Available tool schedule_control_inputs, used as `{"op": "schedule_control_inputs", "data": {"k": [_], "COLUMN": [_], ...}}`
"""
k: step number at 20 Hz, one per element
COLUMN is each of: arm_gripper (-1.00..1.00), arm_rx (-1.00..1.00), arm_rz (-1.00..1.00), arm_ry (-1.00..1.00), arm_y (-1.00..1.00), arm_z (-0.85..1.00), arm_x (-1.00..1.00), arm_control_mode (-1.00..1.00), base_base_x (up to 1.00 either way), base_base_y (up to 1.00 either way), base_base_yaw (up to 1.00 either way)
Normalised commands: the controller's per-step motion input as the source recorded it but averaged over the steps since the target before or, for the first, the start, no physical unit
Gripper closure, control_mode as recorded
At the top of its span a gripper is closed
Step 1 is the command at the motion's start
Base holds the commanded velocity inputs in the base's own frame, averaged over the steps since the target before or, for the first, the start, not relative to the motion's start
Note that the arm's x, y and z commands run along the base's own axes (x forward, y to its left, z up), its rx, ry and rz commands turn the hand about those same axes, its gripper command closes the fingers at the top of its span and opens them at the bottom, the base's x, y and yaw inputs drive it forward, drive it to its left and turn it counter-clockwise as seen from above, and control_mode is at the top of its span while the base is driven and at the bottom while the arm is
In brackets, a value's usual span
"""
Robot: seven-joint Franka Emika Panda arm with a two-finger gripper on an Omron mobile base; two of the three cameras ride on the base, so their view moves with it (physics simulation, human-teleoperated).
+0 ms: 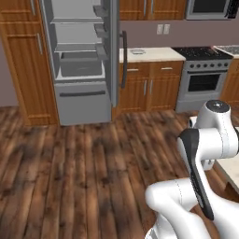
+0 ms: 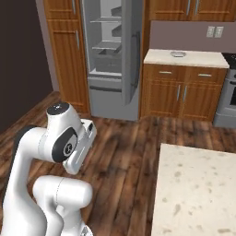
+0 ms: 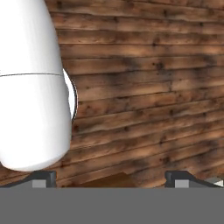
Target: Place the cold items (orange and onion) from the fridge in one tupperware on the dining counter. Place the warm items (kebab skewer and hot dog) in the stove area in another tupperware.
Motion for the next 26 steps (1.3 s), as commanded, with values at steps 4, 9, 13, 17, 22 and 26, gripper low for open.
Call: {"op": "schedule_control_inputs", "data": {"k": [4, 9, 13, 17, 22, 26], "arm_gripper": [-1.00, -1.00, -1.00, -1.00, -1.00, -1.00], "arm_rx": [0.00, 0.00, 0.00, 0.00, 0.00, 0.00], "arm_rz": [0.00, 0.00, 0.00, 0.00, 0.00, 0.00], "arm_ry": [0.00, 0.00, 0.00, 0.00, 0.00, 0.00], "arm_y": [0.00, 0.00, 0.00, 0.00, 0.00, 0.00], "arm_z": [0.00, 0.00, 0.00, 0.00, 0.00, 0.00], "arm_x": [0.00, 0.00, 0.00, 0.00, 0.00, 0.00], "arm_control_mode": [1.00, 1.00, 1.00, 1.00, 1.00, 1.00], "base_base_x": [0.85, 0.73, 0.64, 0.60, 0.61, 0.59], "base_base_y": [0.00, 0.00, -0.03, -0.11, -0.13, -0.14], "base_base_yaw": [-0.10, -0.17, -0.20, -0.20, -0.23, -0.31]}}
